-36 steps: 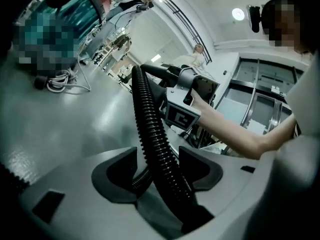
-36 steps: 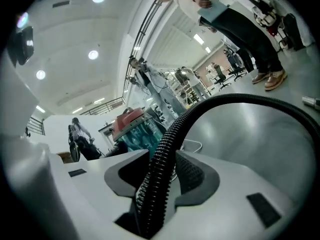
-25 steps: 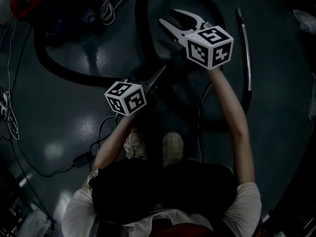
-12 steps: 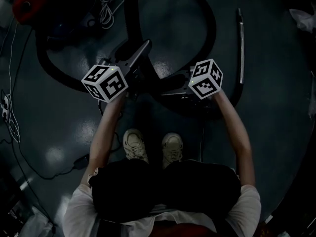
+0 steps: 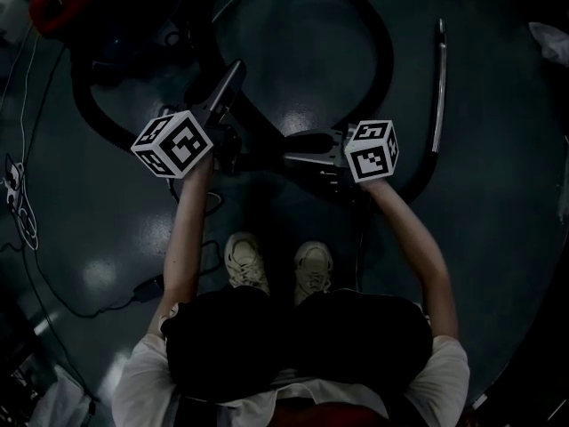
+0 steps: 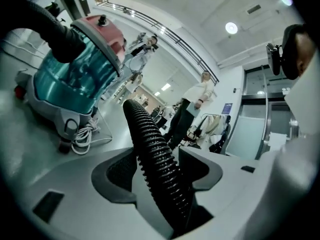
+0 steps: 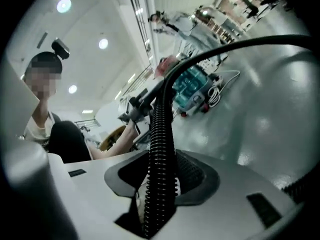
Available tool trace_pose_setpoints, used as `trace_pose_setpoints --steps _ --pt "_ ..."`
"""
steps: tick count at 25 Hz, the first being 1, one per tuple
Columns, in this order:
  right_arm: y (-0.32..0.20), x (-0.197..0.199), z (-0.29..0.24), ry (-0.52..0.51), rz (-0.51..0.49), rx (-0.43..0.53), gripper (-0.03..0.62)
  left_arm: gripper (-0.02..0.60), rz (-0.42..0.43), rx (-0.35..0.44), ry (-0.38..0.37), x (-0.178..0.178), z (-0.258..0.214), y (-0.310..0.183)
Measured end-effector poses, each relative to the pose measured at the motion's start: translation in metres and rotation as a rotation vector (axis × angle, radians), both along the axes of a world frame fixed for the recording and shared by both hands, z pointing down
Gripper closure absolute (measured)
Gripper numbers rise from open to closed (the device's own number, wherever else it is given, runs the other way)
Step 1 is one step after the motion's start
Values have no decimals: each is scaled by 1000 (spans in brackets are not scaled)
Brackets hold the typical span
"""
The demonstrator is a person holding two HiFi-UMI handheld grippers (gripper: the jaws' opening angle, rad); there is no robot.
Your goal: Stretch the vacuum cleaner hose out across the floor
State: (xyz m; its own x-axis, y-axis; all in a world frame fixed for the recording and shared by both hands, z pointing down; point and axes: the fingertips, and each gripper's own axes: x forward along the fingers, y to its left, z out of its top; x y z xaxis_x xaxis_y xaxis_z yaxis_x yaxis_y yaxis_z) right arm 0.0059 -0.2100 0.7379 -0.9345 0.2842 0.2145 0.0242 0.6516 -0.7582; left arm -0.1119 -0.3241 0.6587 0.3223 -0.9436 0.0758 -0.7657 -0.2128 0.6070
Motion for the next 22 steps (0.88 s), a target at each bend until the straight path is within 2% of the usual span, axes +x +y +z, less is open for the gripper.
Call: trace_pose_setpoints --steps 2,5,9,11,12,13,14,15,16,17,20,22 --pt "-5 -2 -2 -23 89 1 421 336 -50 -7 21 -7 4 -1" --pt "-11 1 -3 -31 160 32 421 302 -96 -28 5 -11 14 -2" --pt "-24 7 -15 -55 232 79 425 299 -103 -61 91 -20 21 -3" --pt "-25 6 -22 -80 257 71 428 298 -115 -75 139 -28 23 -3" --pt "-34 11 -27 -118 318 35 434 298 -123 -93 155 -34 27 -3" --pt "-52 23 -36 -192 424 -38 585 299 -135 -120 160 -40 34 -1" --pt "-76 40 -49 -297 541 -137 589 299 -148 -149 156 -47 43 2" --pt "-96 57 -64 -396 613 -215 589 299 -156 -172 157 -52 53 6" --pt "-104 66 -76 -435 607 -224 589 299 -152 -183 167 -53 60 11" --pt "-100 67 -81 -393 526 -165 589 299 -139 -185 172 -51 64 15" --pt "-50 31 -64 -104 157 113 589 299 -89 -158 78 -37 55 15" --pt "-23 -1 -48 8 6 236 588 299 -67 -132 45 -28 47 10"
